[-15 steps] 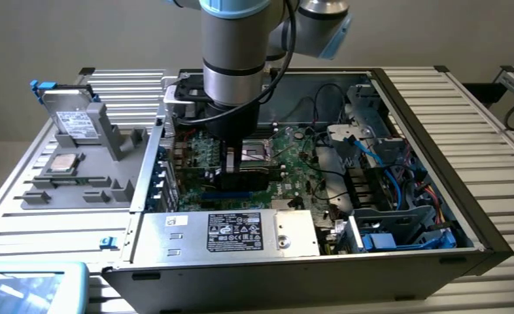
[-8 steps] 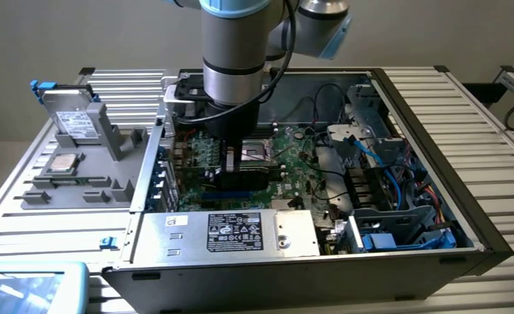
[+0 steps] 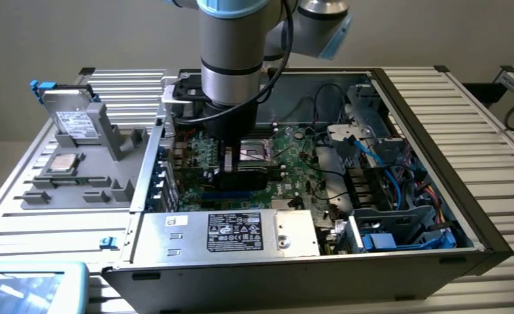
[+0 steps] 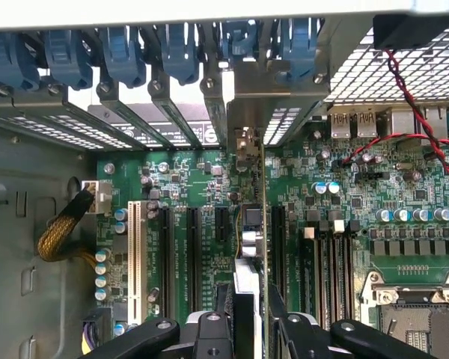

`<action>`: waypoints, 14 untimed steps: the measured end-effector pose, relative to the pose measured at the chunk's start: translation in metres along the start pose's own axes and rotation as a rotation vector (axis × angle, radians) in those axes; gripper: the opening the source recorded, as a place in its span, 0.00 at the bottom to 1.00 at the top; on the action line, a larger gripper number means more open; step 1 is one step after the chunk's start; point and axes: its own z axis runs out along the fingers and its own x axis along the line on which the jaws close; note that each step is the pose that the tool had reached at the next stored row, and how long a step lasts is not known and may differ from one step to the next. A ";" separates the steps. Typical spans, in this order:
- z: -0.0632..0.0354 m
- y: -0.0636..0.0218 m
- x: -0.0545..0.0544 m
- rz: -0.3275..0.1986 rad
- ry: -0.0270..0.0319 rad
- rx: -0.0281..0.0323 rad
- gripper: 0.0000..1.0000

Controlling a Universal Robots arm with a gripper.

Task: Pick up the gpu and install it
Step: 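Insert the gpu into the slot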

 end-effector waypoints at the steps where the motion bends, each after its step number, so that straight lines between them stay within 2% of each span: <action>1: 0.0001 0.0001 0.000 0.000 -0.0001 0.0000 0.29; 14: 0.0010 0.0030 0.000 0.001 -0.0001 -0.0005 0.29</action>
